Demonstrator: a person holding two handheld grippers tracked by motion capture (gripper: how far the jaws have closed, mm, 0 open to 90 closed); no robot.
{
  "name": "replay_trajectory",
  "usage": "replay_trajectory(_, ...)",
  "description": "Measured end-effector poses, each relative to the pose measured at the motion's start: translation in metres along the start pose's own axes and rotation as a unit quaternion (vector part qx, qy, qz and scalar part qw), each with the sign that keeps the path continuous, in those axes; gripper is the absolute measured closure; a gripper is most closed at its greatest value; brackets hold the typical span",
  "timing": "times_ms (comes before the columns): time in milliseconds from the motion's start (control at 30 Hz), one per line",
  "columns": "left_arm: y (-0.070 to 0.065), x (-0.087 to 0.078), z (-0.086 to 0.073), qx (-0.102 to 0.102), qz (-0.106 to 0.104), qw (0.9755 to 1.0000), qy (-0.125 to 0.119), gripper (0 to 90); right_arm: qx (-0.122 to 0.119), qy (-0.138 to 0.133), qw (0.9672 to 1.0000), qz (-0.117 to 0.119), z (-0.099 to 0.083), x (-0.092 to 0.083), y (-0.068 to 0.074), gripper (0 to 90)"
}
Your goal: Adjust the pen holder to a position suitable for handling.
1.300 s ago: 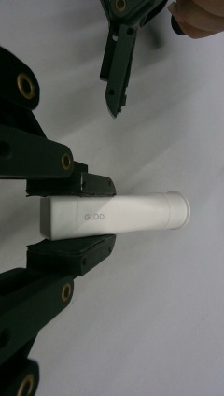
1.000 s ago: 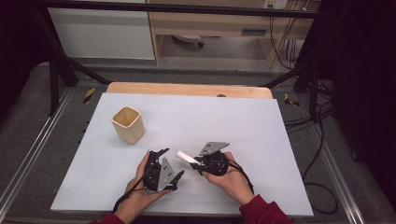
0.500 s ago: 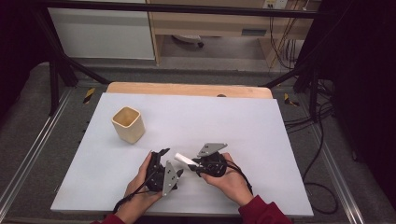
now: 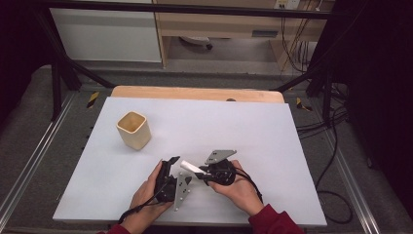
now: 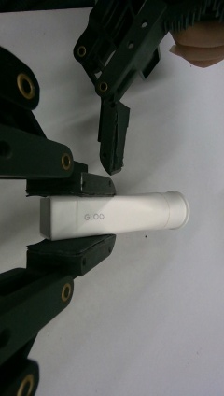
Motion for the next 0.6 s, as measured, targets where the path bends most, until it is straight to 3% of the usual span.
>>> replay_trajectory(600, -0.0031, -0.0026, 0.0029, 0.066, 0.025, 0.9975, -0.001, 27.6, -0.002, 0.0, 0.9999, 0.013, 0.0019, -0.0004, 0.0051, 71.1)
Point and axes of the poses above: each handheld gripper's, and its own axes: x roughly forward along the jaws, z roughly out of its top, y roughly to its left, the point moved 4 cm from there along x, roughly forward along the jaws, and after that the axes turned 2 degrees about z, right-handed, at the moved point
